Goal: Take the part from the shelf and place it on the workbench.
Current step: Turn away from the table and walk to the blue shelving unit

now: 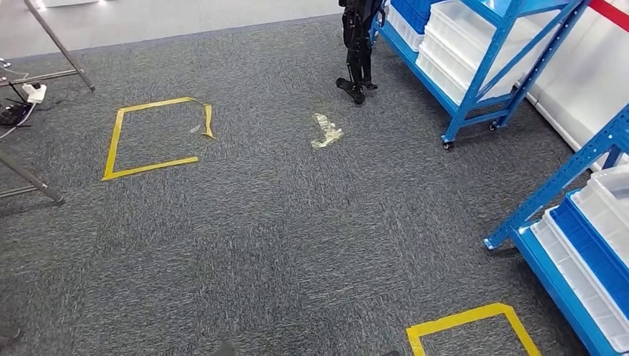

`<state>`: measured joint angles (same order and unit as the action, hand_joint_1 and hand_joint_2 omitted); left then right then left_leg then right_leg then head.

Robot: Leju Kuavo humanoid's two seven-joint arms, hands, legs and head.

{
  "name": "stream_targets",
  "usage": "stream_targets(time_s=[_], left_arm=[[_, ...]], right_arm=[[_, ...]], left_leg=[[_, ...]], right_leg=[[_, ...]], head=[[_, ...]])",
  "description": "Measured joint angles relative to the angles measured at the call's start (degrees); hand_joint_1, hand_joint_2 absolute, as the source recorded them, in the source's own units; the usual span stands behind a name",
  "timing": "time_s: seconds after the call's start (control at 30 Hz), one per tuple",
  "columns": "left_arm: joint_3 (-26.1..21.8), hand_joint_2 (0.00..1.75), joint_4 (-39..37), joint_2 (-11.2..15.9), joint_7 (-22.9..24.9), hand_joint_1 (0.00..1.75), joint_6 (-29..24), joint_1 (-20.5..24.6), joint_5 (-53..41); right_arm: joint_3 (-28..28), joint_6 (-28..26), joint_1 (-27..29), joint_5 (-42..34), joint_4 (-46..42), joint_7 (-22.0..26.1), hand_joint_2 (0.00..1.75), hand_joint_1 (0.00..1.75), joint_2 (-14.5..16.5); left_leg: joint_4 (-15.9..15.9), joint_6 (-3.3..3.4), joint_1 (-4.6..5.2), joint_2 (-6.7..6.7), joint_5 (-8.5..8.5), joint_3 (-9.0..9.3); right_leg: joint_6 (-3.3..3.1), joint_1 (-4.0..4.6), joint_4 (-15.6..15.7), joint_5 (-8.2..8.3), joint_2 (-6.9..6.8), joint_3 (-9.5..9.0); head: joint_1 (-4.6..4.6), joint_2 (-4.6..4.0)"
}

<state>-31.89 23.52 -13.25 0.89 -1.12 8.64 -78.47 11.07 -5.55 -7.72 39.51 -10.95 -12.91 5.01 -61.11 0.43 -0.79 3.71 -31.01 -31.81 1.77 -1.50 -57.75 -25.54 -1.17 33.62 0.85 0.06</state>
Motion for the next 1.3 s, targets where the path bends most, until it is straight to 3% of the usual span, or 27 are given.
stream_targets(time_s=[0.03, 0.1, 0.13, 0.17, 0.2, 0.27, 0.33, 0.37, 0.43, 0.5, 0.57, 0.63, 0.67, 0.7, 0.77, 0.8, 0.83, 0.9, 0.97, 1.0, 1.07, 1.1, 1.17, 1.2, 1.23, 1.27, 1.3], left_arm=[[0.0, 0.00, 0.0, 0.0, 0.0, 0.00, -0.1, -0.1, 0.0], [0.0, 0.00, -0.2, 0.1, -0.1, 0.00, -0.1, -0.4, -0.1], [0.0, 0.00, -0.2, 0.1, -0.1, 0.00, -0.1, -0.5, -0.1], [0.0, 0.00, -0.3, 0.1, -0.1, 0.00, -0.1, -0.6, -0.2], [0.0, 0.00, -0.3, 0.2, -0.1, 0.00, -0.1, -0.7, -0.3], [0.0, 0.00, -0.3, 0.2, -0.1, 0.00, -0.1, -0.7, -0.3], [0.0, 0.00, -0.3, 0.3, -0.1, 0.00, -0.1, -0.7, -0.4], [0.0, 0.00, -0.3, 0.3, -0.1, 0.00, 0.0, -0.6, -0.4], [0.0, 0.00, -0.3, 0.2, -0.1, 0.00, 0.0, -0.5, -0.5], [0.0, 0.00, -0.3, 0.2, -0.1, 0.00, 0.0, -0.5, -0.5], [0.0, 0.00, -0.3, 0.2, 0.0, 0.00, 0.2, -0.5, -0.6], [0.0, 0.00, -0.3, 0.3, 0.0, 0.00, 0.4, -0.6, -0.6], [0.0, 0.00, -0.3, 0.3, 0.0, 0.00, 0.4, -0.6, -0.6], [0.0, 0.00, -0.3, 0.3, 0.0, 0.00, 0.4, -0.6, -0.6], [0.0, 0.00, -0.3, 0.3, 0.1, 0.00, 0.4, -0.5, -0.6], [0.0, 0.00, -0.3, 0.3, 0.1, 0.00, 0.4, -0.5, -0.6], [0.0, 0.00, -0.3, 0.3, 0.1, 0.00, 0.4, -0.5, -0.6], [0.0, 0.00, -0.3, 0.4, 0.1, 0.00, 0.5, -0.5, -0.6], [0.0, 0.00, -0.3, 0.4, 0.1, 0.00, 0.5, -0.3, -0.6], [0.0, 0.00, -0.3, 0.3, 0.1, 0.00, 0.5, -0.2, -0.6], [0.0, 0.00, -0.3, 0.3, 0.1, 0.00, 0.5, 0.0, -0.6], [0.0, 0.00, -0.3, 0.3, 0.1, 0.00, 0.5, -0.1, -0.6], [0.0, 0.00, -0.4, 0.4, 0.1, 0.00, 0.5, -0.4, -0.6], [0.0, 0.00, -0.4, 0.4, 0.2, 0.00, 0.5, -0.5, -0.5], [0.0, 0.00, -0.4, 0.4, 0.2, 0.00, 0.5, -0.5, -0.5], [0.0, 0.00, -0.4, 0.4, 0.2, 0.00, 0.5, -0.6, -0.5], [0.0, 0.00, -0.4, 0.5, 0.2, 0.00, 0.5, -0.6, -0.5]], right_arm=[[0.0, -0.1, -0.1, 0.1, 0.0, 0.0, 0.00, 0.00, 0.0], [0.1, -0.2, -0.1, 0.2, 0.0, -0.1, 0.00, 0.00, 0.1], [0.1, -0.3, -0.1, 0.2, 0.0, -0.1, 0.00, 0.00, 0.1], [0.3, -0.3, 0.1, 0.2, 0.0, -0.1, 0.00, 0.00, 0.1], [0.4, -0.4, 0.2, 0.3, 0.0, -0.1, 0.00, 0.00, 0.1], [0.7, -0.4, 0.2, 0.3, 0.0, 0.0, 0.00, 0.00, 0.1], [0.9, -0.4, 0.1, 0.3, 0.0, 0.0, 0.00, 0.00, 0.2], [0.9, -0.4, 0.1, 0.3, 0.0, 0.0, 0.00, 0.00, 0.2], [1.0, -0.4, 0.4, 0.4, 0.0, 0.0, 0.00, 0.00, 0.2], [1.1, -0.4, 0.6, 0.4, 0.0, 0.0, 0.00, 0.00, 0.2], [1.3, -0.4, 0.3, 0.5, 0.0, 0.0, 0.00, 0.00, 0.2], [1.4, -0.4, 0.3, 0.7, 0.0, 0.1, 0.00, 0.00, 0.3], [1.4, -0.4, 0.4, 0.8, 0.0, 0.1, 0.00, 0.00, 0.3], [1.4, -0.4, 0.5, 0.9, 0.0, 0.1, 0.00, 0.00, 0.2], [1.5, -0.4, 0.6, 1.0, 0.0, 0.1, 0.00, 0.00, 0.2], [1.5, -0.4, 0.5, 1.0, 0.0, 0.1, 0.00, 0.00, 0.1], [1.5, -0.4, 0.4, 1.1, 0.0, 0.1, 0.00, 0.00, 0.2], [1.5, -0.4, 0.3, 1.2, 0.0, 0.0, 0.00, 0.00, 0.3], [1.5, -0.4, 0.3, 1.4, 0.0, 0.0, 0.00, 0.00, 0.2], [1.5, -0.4, 0.3, 1.5, 0.0, 0.0, 0.00, 0.00, 0.2], [1.6, -0.4, 0.2, 1.5, 0.0, 0.0, 0.00, 0.00, 0.1], [1.6, -0.4, 0.1, 1.5, 0.0, 0.0, 0.00, 0.00, 0.1], [1.6, -0.3, 0.0, 1.6, 0.0, 0.0, 0.00, 0.00, 0.3], [1.6, -0.3, 0.1, 1.6, 0.0, 0.0, 0.00, 0.00, 0.3], [1.6, -0.2, 0.1, 1.7, 0.0, 0.0, 0.00, 0.00, 0.3], [1.6, -0.2, 0.2, 1.7, 0.0, 0.0, 0.00, 0.00, 0.2], [1.6, -0.2, 0.2, 1.8, 0.0, 0.0, 0.00, 0.00, 0.2]], left_leg=[[-3.3, -0.10, -0.12, -1.87, -1.88, -1.51], [-11.1, -0.08, -0.16, -3.65, -5.38, -5.47], [-13.3, -0.06, -0.17, -3.84, -5.74, -6.75], [-13.4, 0.00, -0.21, -3.92, -4.91, -7.05], [-11.2, 0.08, -0.29, -4.10, -3.07, -6.19], [-3.6, 0.12, -0.65, -6.22, 1.00, -2.75], [1.0, 0.19, -0.76, -8.08, 2.60, -0.71], [1.5, 0.38, -0.55, -8.18, 2.52, -0.55], [1.8, 1.22, -0.20, -6.90, 2.87, -0.41], [2.3, 2.19, -0.13, -5.52, 3.26, -0.21], [2.5, 2.76, 0.04, -3.83, 3.32, -0.19], [2.5, 2.92, 0.22, -2.10, 3.24, -0.25], [2.5, 2.89, 0.24, -1.37, 3.17, -0.26], [2.4, 2.81, 0.23, -0.74, 3.10, -0.24], [2.4, 2.51, 0.19, 0.31, 2.90, -0.08], [2.4, 2.30, 0.20, 0.74, 2.77, 0.05], [2.3, 1.97, 0.35, 1.18, 2.56, 0.19], [2.3, 1.22, 0.58, 2.02, 2.16, 0.59], [2.4, 0.47, 0.40, 2.74, 1.77, 1.10], [1.9, 0.14, 0.20, 2.07, 1.23, 1.10], [-1.8, -0.32, -0.16, -0.76, -1.26, -0.41], [-5.5, -0.37, -0.20, -2.34, -3.23, -2.17], [-12.6, -0.31, -0.20, -3.62, -5.95, -5.92], [-14.1, -0.24, -0.21, -3.81, -5.81, -6.93], [-13.2, -0.13, -0.24, -3.90, -4.50, -6.83], [-10.8, -0.02, -0.29, -4.07, -2.57, -5.90], [-6.9, 0.12, -0.42, -5.12, -0.37, -4.19]], right_leg=[[-0.42, -0.07, 0.0, 0.06, 0.67, 0.01], [-0.97, 0.19, 0.0, 0.07, 2.19, 0.04], [-0.98, 0.30, 0.0, 0.07, 2.99, 0.03], [-0.97, 0.37, -0.1, 0.07, 3.81, -0.03], [-0.96, 0.38, -0.1, 0.07, 4.61, -0.12], [-0.81, 0.52, -0.4, 0.02, 6.14, -0.14], [-0.34, 0.72, -0.6, 0.01, 7.32, 0.16], [0.07, 0.73, -0.6, 0.07, 7.82, 0.37], [0.85, 0.45, -0.5, 0.23, 8.22, 0.93], [1.02, 0.54, -2.8, -0.86, 5.83, 2.38], [0.59, 0.70, -9.5, -3.75, 2.84, 5.73], [0.63, 0.57, -15.9, -5.80, 2.05, 8.84], [0.98, 0.42, -16.3, -5.63, 1.88, 8.95], [1.43, 0.25, -14.8, -4.84, 1.65, 8.09], [2.38, -0.10, -7.9, -2.33, 0.55, 4.32], [2.56, -0.18, -4.8, -1.50, -0.54, 2.66], [2.57, -0.11, -2.5, -0.88, -1.66, 1.31], [2.00, 0.21, -1.0, -0.66, -2.58, 0.40], [1.23, 0.22, -1.0, -0.59, -1.41, 0.31], [0.86, 0.06, -1.0, -0.54, -0.76, 0.29], [-0.03, -0.28, -0.8, -0.43, 0.43, 0.18], [-0.38, -0.15, -0.9, -0.42, 1.05, 0.22], [-0.78, 0.12, -0.9, -0.39, 2.49, 0.26], [-0.83, 0.20, -0.9, -0.38, 3.30, 0.23], [-0.82, 0.23, -0.9, -0.37, 4.09, 0.17], [-0.80, 0.24, -0.9, -0.37, 4.84, 0.08], [-0.76, 0.21, -0.9, -0.35, 5.60, 0.01]], head=[[-0.14, 0.00], [-0.20, 0.01], [-0.20, 0.01], [-0.20, 0.01], [-0.20, 0.01], [-0.19, 0.00], [-0.12, 0.00], [-0.10, 0.00], [-0.11, 0.01], [0.05, 0.01], [0.30, 0.01], [0.39, 0.01], [0.41, 0.01], [0.44, 0.01], [0.47, 0.01], [0.48, 0.01], [0.49, 0.01], [0.39, 0.00], [0.20, 0.00], [0.13, 0.00], [0.06, 0.01], [0.04, 0.01], [0.02, 0.00], [0.01, 0.00], [0.01, 0.00], [0.01, 0.00], [0.01, 0.01]])
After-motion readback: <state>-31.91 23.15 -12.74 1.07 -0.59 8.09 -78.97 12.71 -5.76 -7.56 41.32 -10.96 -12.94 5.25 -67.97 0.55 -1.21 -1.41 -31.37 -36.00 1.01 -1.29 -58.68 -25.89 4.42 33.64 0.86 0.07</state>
